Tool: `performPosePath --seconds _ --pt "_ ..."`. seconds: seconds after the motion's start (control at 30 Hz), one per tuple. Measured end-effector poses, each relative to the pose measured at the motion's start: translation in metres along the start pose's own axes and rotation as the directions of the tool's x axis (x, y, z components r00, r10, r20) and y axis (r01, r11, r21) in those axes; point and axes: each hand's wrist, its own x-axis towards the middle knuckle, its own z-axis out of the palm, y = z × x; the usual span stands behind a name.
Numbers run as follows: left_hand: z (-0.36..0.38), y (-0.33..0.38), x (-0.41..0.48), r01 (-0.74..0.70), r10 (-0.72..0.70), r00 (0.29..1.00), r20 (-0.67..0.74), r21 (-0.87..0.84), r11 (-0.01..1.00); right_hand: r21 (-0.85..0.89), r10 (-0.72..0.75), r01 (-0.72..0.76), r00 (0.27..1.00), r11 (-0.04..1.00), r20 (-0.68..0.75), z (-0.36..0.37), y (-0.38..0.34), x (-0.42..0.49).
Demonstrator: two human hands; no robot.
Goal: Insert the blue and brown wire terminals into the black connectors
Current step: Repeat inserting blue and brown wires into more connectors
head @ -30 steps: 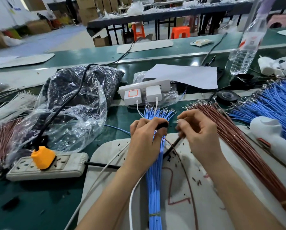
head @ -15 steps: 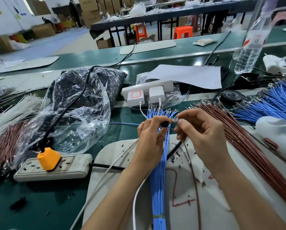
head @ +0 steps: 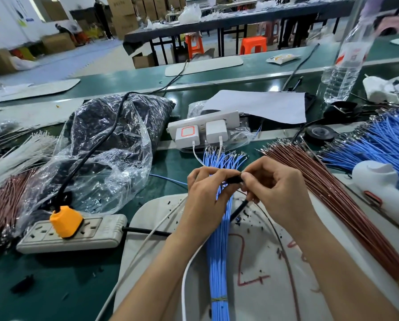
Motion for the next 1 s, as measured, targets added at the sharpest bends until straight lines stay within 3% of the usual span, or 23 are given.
performPosePath --seconds 0.33,0.7,1.0 --pt "0.001 -0.006 -0.001 0.036 -0.021 0.993 0.112 -0.132 0.991 0.2 0.231 -0.286 0.938 0.937 0.26 -0.02 0.002 0.006" --pt "0.004 -0.006 -0.003 0.101 -0.064 0.981 0.186 -0.201 0.974 0.303 0.317 -0.441 0.868 0.845 0.381 -0.027 0.004 0.006" --pt "-0.001 -0.001 -0.002 0.185 -0.135 0.97 0.204 -0.25 0.95 0.402 0.322 -0.471 0.865 0.785 0.384 -0.02 0.005 0.005"
